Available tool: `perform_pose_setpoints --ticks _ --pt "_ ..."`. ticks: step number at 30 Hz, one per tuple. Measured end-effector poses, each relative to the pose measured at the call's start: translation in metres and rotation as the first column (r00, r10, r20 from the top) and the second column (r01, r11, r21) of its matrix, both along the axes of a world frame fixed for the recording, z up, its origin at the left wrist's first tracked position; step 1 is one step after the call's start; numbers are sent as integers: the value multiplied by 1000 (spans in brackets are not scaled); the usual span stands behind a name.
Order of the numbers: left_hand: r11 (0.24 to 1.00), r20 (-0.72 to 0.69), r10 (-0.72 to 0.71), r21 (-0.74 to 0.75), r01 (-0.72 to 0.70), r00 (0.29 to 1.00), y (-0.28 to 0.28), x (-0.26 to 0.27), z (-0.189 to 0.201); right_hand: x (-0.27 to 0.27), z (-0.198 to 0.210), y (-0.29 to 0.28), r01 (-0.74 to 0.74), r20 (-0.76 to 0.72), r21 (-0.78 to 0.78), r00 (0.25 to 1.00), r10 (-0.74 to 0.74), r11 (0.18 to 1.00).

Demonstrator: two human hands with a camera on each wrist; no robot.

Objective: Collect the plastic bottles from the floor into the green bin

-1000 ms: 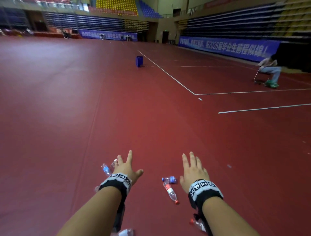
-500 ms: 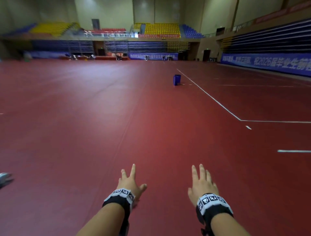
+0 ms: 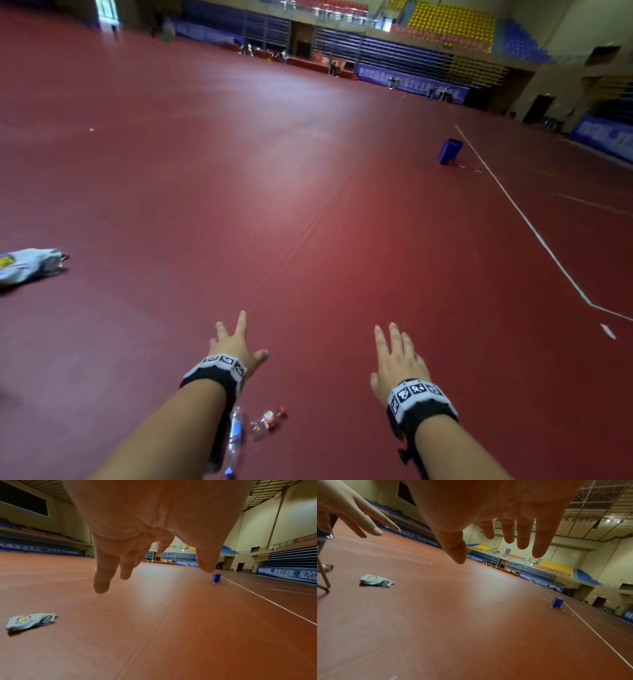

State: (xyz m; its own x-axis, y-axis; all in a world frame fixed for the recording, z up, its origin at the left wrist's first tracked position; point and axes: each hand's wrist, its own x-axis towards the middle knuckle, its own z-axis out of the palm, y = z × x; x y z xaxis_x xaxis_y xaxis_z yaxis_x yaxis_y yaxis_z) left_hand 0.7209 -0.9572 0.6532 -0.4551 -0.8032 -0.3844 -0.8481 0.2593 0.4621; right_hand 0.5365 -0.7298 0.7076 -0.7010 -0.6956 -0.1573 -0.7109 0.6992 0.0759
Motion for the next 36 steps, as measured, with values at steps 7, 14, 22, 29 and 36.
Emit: perform_pose_setpoints --ticks 7,14,22,29,36 --pt "994 55 67 82 -72 996 -118 -51 -37 -49 -35 -172 -140 92 50 987 135 989" --pt "949 274 152 229 -218 950 -181 -60 -142 -91 -160 -271 -346 331 200 905 269 917" --pt "779 495 300 367 -509 816 -201 -65 -350 -166 -406 -352 -548 524 379 792 315 746" --pt "734 563 193 462 -499 804 -158 -80 -593 -158 -672 -356 -716 591 405 679 435 568" --pt "655 568 248 499 -567 785 -132 -65 -727 -109 -826 -327 -827 668 351 550 502 439"
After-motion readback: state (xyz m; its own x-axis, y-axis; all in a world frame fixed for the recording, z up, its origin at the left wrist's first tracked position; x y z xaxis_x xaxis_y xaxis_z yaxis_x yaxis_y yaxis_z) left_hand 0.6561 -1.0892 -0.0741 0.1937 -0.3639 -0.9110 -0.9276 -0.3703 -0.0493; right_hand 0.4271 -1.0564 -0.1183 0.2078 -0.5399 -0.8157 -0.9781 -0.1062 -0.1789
